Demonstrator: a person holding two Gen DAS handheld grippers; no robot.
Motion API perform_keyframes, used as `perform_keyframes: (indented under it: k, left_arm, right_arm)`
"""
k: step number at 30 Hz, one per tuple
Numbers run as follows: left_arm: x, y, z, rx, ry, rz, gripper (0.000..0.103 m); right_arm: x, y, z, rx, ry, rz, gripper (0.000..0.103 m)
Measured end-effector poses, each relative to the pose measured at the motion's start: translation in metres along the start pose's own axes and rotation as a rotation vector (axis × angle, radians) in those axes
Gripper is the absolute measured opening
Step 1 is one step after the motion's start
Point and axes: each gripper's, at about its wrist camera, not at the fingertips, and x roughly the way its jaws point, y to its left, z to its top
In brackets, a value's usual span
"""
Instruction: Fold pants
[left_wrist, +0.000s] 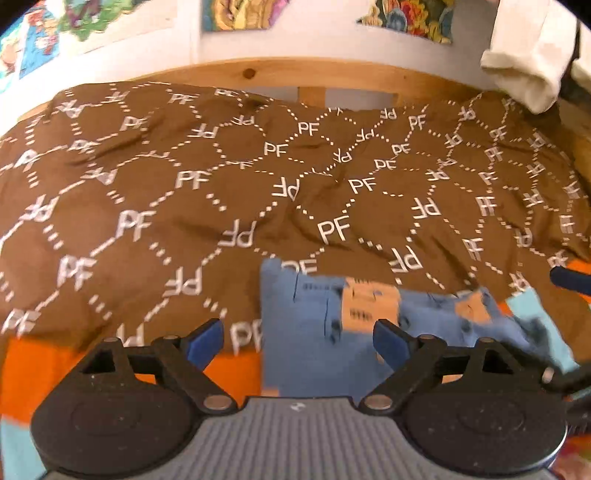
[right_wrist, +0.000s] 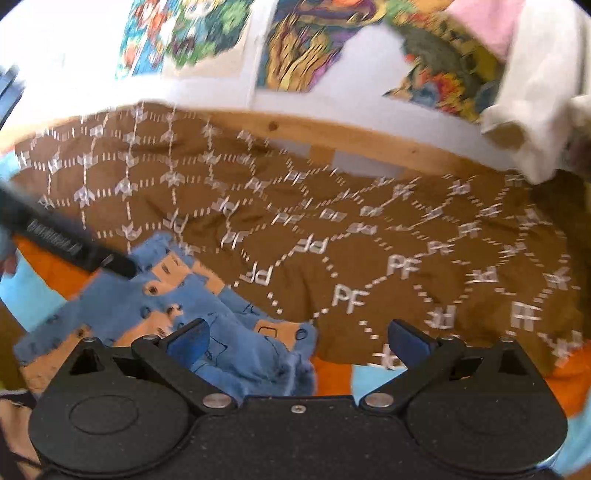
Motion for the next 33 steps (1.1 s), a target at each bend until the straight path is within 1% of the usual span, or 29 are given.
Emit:
perform_keyframes:
  k: [2, 4, 5, 6, 8, 10, 11, 13, 14, 16, 18, 20, 21, 22, 23, 24, 25, 26, 28, 31, 33]
  left_arm:
    - [0.018, -0.002, 0.003, 0.032, 0.009, 0.040, 0.091]
    - [0.033, -0.001, 0.002, 0.064, 0.019, 0.091, 0.092]
    - [0.037, 0.002, 0.000, 0.067, 0.030, 0.106, 0.092]
    - [0.040, 0.008, -0.001, 0.054, 0.038, 0.099, 0.094]
    - [0.039, 0.021, -0.002, -0.009, 0.043, 0.069, 0.094]
    - [0.028, 0.028, -0.004, -0.052, 0.037, 0.068, 0.093]
    - [0.022, 0.030, -0.006, -0.066, 0.039, 0.065, 0.093]
    - [0.008, 0.032, -0.010, -0.080, 0.042, 0.036, 0.093]
    - [-0.001, 0.031, -0.014, -0.086, 0.041, 0.017, 0.094]
    - [-0.018, 0.028, -0.024, -0.105, 0.047, -0.025, 0.098]
    - [-0.034, 0.020, -0.036, -0.109, 0.063, -0.079, 0.100]
    - [-0.047, 0.009, -0.054, -0.083, 0.077, -0.122, 0.102]
    - [-0.049, 0.003, -0.062, -0.059, 0.083, -0.125, 0.103]
    - [-0.048, -0.003, -0.071, -0.026, 0.093, -0.109, 0.103]
    - [-0.045, -0.006, -0.078, -0.003, 0.117, -0.078, 0.103]
    - [-0.039, -0.008, -0.084, 0.010, 0.162, -0.039, 0.102]
    - [-0.035, -0.006, -0.089, -0.008, 0.188, -0.021, 0.103]
    - [-0.036, 0.000, -0.093, -0.051, 0.189, -0.029, 0.103]
    - [-0.038, 0.008, -0.092, -0.093, 0.205, -0.038, 0.102]
    - [-0.041, 0.014, -0.095, -0.099, 0.215, -0.020, 0.102]
    - [-0.042, 0.019, -0.100, -0.110, 0.214, -0.023, 0.102]
  right_arm:
    - [0.016, 0.001, -0.003, -0.036, 0.025, -0.001, 0.102]
    - [0.025, -0.001, -0.007, -0.060, 0.046, -0.032, 0.102]
    - [0.026, -0.005, -0.009, -0.052, 0.048, -0.041, 0.102]
    - [0.025, -0.012, -0.011, -0.026, 0.048, -0.039, 0.102]
    - [0.021, -0.025, -0.013, 0.049, 0.056, -0.015, 0.102]
    - [0.014, -0.030, -0.012, 0.113, 0.053, -0.015, 0.102]
    - [0.008, -0.032, -0.011, 0.139, 0.043, -0.002, 0.102]
    - [-0.004, -0.032, -0.008, 0.181, 0.023, 0.028, 0.102]
    - [-0.009, -0.031, -0.006, 0.194, 0.018, 0.032, 0.102]
    - [-0.022, -0.023, -0.006, 0.205, 0.013, 0.031, 0.102]
    - [-0.035, -0.015, -0.008, 0.210, 0.011, 0.043, 0.102]
    - [-0.044, -0.006, -0.012, 0.198, 0.026, 0.049, 0.102]
    - [-0.047, 0.000, -0.016, 0.184, 0.041, 0.048, 0.102]
    - [-0.047, 0.005, -0.020, 0.169, 0.058, 0.045, 0.102]
    - [-0.045, 0.009, -0.025, 0.152, 0.087, 0.035, 0.102]
    - [-0.042, 0.013, -0.031, 0.136, 0.129, 0.013, 0.102]
    - [-0.038, 0.016, -0.036, 0.123, 0.166, -0.010, 0.102]
    - [-0.036, 0.017, -0.042, 0.119, 0.200, -0.027, 0.102]
    - [-0.040, 0.015, -0.048, 0.168, 0.204, -0.015, 0.102]
    - [-0.050, 0.012, -0.050, 0.197, 0.177, -0.007, 0.102]
    - [-0.055, 0.010, -0.048, 0.204, 0.154, -0.006, 0.102]
